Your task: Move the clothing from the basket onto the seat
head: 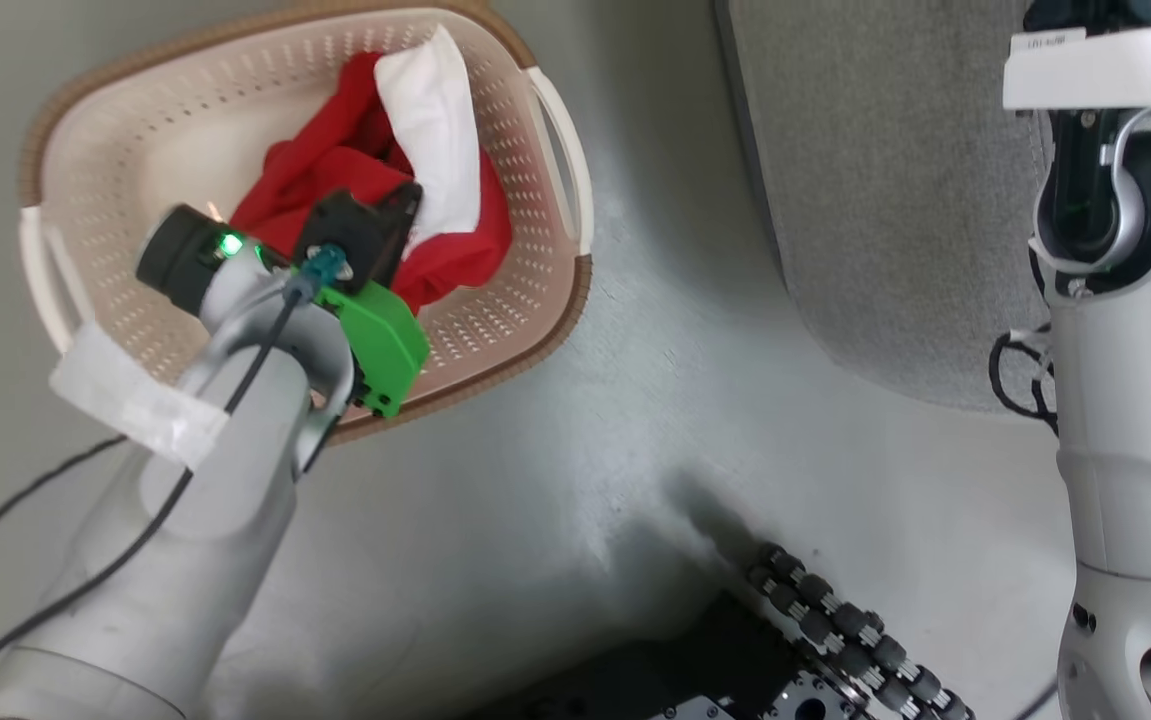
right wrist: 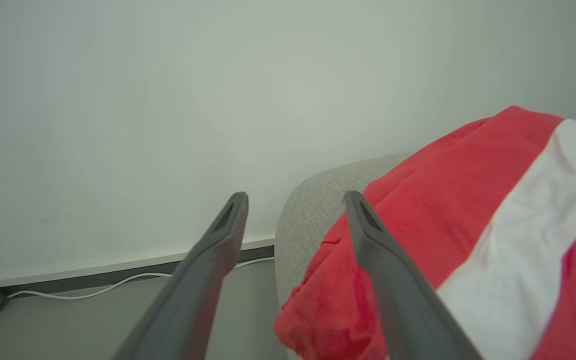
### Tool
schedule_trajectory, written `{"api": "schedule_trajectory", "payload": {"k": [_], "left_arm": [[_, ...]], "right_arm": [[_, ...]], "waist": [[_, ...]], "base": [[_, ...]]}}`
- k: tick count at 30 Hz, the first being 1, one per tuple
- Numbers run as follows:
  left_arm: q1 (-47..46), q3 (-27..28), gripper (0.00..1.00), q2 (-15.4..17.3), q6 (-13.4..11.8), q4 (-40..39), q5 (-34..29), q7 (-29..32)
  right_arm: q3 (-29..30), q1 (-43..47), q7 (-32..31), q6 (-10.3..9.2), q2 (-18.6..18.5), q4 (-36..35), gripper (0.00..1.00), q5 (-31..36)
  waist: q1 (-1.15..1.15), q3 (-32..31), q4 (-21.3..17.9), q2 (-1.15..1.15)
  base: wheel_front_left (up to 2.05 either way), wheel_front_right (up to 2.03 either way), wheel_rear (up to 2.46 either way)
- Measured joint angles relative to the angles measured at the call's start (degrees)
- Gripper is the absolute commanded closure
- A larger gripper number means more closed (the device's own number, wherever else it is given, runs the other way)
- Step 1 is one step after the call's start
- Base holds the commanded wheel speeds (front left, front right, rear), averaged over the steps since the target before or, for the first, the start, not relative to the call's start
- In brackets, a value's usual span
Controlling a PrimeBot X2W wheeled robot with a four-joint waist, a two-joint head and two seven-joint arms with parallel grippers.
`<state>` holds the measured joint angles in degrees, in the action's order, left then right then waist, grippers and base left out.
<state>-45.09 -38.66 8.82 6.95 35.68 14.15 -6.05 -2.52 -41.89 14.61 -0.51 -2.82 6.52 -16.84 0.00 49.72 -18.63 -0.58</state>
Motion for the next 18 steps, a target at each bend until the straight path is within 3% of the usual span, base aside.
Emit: {"api": "schedule_trajectory", "payload": {"k": [9,18], "left_arm": [[3.87,1.18,1.00,-2.46,-1.24,-1.97,2.35,-6.26],[7.97,1.72,1.00,-3.36,-1.70,-3.12,3.81,-7.21]], "right_arm": [[2.60,4.49,0.00,0.60,-1.72,2.42,0.00,2.31],[4.34,9.57,-0.01,1.16,-2.30,4.24,0.00,2.96]], "waist": [[0.00,-6.20,3.08,0.00],[0.00,-13.24,6.22,0.00]], "base": [[0.00,0.00,0.00],[0.00,0.00,0.00]]}}
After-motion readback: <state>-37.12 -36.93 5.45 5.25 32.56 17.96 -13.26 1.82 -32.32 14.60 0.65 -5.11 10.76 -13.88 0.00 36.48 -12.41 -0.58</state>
